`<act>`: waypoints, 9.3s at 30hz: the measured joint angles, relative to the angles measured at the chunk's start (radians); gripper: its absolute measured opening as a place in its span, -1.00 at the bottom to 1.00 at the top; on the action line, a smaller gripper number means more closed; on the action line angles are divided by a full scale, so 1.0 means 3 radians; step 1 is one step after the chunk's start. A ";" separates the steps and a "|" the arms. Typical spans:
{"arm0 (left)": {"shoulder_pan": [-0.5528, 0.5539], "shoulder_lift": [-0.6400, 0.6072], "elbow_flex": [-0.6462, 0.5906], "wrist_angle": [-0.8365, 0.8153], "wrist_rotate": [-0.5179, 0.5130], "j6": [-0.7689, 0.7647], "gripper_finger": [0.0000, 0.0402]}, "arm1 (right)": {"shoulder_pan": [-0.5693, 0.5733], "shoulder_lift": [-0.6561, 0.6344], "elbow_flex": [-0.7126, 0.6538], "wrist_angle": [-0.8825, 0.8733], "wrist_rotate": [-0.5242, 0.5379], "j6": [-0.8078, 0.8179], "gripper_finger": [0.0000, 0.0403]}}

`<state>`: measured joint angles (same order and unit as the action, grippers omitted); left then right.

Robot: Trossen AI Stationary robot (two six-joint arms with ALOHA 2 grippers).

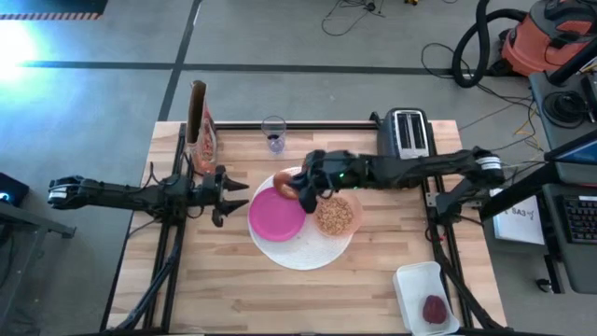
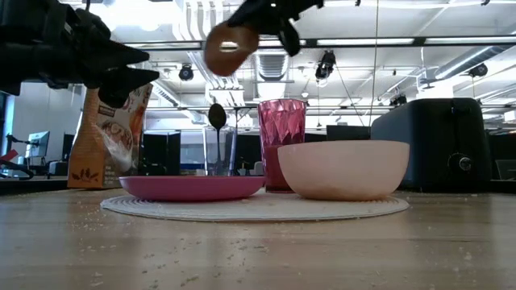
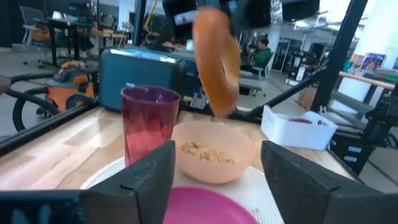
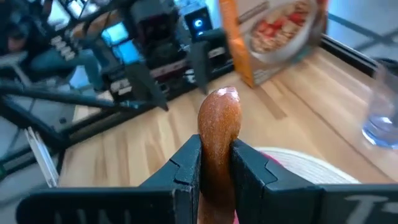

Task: Arrange a breakfast setting
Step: Put the toasted bagel on the pink plate from the toaster, then put the apple to the top of the pink plate

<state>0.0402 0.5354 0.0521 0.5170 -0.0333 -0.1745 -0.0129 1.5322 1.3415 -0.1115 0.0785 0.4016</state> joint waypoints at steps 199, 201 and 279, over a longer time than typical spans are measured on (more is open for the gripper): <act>0.0443 0.0451 0.1833 -0.3102 0.0485 -0.0040 -0.16 | 0.0093 -0.0196 0.0908 -0.3278 0.0387 0.0654 -0.05; 0.0443 0.0405 0.1964 -0.3266 0.0384 0.0028 -0.16 | 0.0094 -0.0196 0.0897 -0.3288 0.0486 0.0600 -0.05; 0.0431 -0.1000 -0.0120 -0.1373 0.0666 0.0120 -0.16 | 0.3072 -0.0094 -0.0582 -0.2846 -0.2019 0.6962 -0.05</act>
<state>0.1696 0.2355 0.0162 0.1051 0.1665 -0.1387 0.9087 1.5041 1.1668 -0.9651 -0.5271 2.4902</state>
